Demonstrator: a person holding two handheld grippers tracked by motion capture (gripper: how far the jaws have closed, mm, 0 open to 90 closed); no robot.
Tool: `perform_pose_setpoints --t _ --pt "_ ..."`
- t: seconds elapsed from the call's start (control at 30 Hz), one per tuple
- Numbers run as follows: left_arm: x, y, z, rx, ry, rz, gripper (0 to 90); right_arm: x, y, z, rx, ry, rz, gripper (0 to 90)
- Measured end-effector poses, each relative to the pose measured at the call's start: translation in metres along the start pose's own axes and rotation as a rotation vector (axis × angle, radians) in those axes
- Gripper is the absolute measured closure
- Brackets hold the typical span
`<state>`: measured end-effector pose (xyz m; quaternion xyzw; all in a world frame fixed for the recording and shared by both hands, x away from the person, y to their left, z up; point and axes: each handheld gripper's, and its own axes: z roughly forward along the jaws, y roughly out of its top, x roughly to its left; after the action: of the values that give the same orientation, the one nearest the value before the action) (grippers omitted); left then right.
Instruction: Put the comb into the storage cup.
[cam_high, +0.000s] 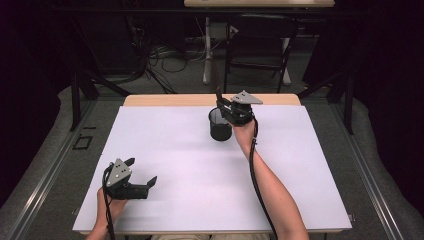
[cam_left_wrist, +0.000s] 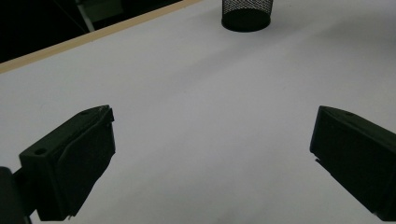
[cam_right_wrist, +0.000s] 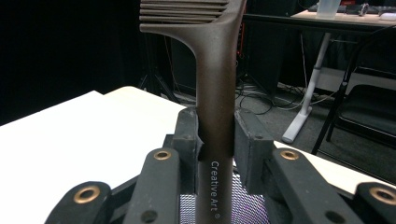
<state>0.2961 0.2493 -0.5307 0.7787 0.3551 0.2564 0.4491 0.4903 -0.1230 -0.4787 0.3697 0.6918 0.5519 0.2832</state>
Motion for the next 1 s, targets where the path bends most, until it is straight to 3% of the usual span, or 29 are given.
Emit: perform_pose_setpoints --t 1.0 --pt "0.0 0.0 0.0 -0.001 -0.006 0.005 0.3 -0.004 -0.013 0.007 0.054 0.004 0.005 72.8"
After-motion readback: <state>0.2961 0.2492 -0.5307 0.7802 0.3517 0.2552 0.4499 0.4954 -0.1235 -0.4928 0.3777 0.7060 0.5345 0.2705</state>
